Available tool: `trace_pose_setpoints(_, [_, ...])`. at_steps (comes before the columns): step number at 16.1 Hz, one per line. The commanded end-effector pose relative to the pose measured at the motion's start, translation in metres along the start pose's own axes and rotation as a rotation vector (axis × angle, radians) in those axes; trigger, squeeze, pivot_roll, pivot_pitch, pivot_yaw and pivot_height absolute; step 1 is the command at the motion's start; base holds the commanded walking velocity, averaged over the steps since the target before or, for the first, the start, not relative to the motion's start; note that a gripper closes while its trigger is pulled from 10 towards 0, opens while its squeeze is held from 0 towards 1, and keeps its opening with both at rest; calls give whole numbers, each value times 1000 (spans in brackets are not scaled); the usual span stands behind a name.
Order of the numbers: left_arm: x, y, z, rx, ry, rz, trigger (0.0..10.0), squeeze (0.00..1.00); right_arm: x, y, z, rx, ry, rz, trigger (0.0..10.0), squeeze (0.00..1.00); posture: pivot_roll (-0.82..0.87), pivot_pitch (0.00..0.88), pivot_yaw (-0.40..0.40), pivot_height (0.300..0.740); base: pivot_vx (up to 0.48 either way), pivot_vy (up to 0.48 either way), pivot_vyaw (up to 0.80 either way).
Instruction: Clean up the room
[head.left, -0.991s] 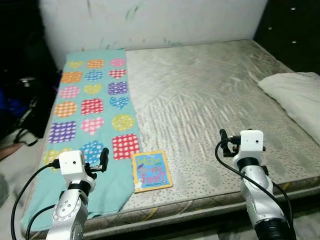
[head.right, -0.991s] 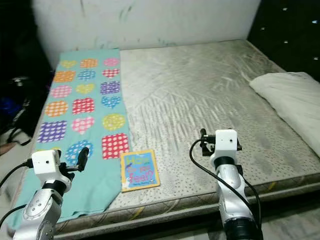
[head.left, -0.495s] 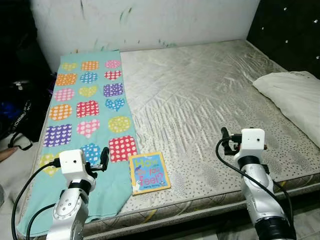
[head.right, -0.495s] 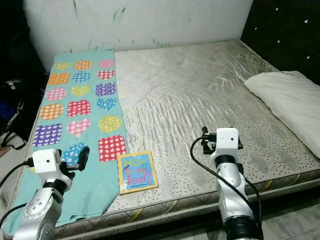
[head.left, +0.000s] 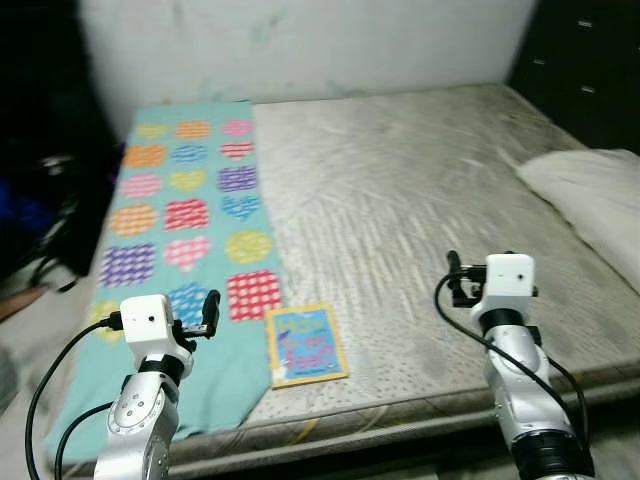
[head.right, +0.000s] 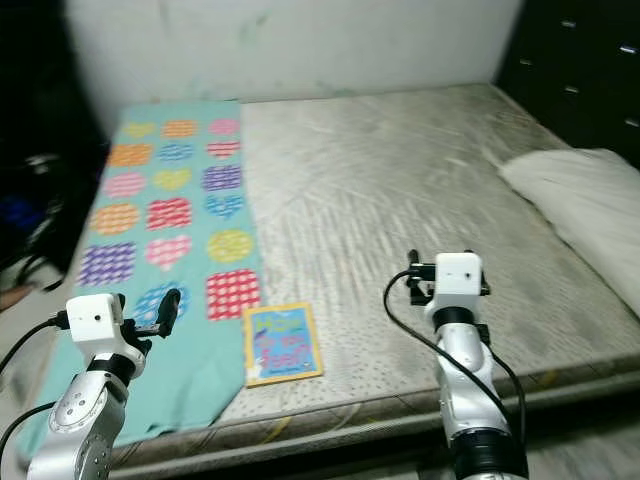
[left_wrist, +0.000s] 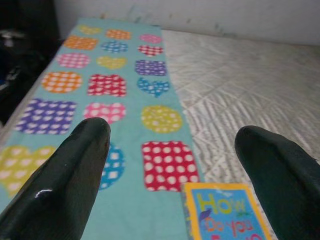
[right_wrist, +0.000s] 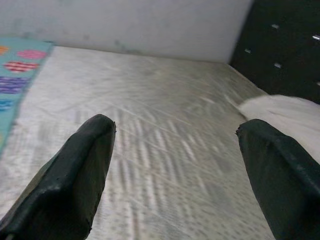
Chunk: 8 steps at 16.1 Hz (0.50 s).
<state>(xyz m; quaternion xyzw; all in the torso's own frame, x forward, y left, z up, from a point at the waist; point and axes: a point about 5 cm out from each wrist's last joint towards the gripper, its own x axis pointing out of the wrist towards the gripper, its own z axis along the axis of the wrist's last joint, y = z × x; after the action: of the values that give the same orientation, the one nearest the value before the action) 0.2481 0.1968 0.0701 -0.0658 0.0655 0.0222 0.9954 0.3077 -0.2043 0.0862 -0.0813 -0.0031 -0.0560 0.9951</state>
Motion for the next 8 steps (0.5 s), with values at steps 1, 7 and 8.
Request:
trace_pose_setpoints(1, [0, 1, -1, 10, 6, 2, 10000, 0, 1, 0, 3, -10, -16, 10, 10000, 0, -87, 0, 44, 740, 0, 0, 0])
trace_pose_setpoints(7, [0, 0, -1, -2, 9, 3, 10000, 0, 1, 1, 3, -15, -21, 13, 10000, 0, -89, 0, 45, 740, 0, 0, 0])
trace_pose_setpoints(8, [0, 0, -2, -8, 11, 3, 10000, 0, 1, 1, 3, -13, -20, 13, 10000, 0, -89, 0, 44, 740, 0, 0, 0])
